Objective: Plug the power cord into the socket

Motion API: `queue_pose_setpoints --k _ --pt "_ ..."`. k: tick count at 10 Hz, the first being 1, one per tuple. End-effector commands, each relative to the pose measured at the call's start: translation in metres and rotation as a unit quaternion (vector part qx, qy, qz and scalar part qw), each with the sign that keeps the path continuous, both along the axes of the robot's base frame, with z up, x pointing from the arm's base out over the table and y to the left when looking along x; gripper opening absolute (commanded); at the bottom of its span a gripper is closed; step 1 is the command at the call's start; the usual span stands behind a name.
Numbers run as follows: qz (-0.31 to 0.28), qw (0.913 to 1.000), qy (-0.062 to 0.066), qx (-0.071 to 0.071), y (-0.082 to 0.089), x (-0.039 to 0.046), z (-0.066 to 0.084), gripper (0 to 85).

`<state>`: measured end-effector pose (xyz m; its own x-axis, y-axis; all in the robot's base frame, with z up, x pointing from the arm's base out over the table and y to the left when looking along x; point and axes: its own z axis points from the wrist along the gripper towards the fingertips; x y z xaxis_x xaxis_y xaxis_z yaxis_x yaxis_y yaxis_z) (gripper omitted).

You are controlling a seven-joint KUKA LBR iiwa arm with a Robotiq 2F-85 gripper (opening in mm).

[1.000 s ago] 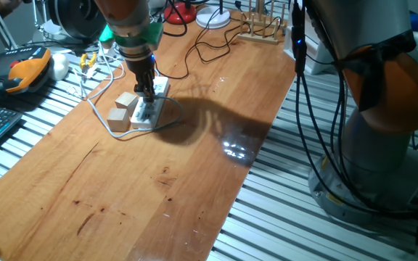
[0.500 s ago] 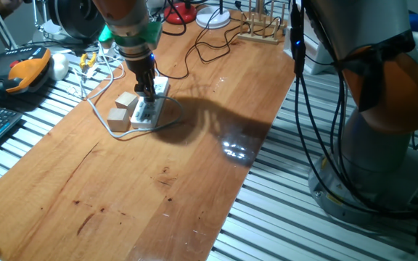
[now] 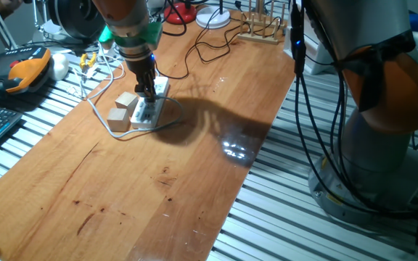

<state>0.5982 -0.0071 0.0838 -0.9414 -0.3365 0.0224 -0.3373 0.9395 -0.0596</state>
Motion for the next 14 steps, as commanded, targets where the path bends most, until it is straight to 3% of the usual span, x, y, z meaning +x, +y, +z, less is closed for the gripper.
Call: queue_pose_setpoints --k 1,14 --pt "0.000 1.0000 0.000 0.000 0.0006 -0.0001 -0.0005 0.0" --pt "-0.003 1.0000 -0.005 0.001 0.0025 0.0028 -0.0074 0.0"
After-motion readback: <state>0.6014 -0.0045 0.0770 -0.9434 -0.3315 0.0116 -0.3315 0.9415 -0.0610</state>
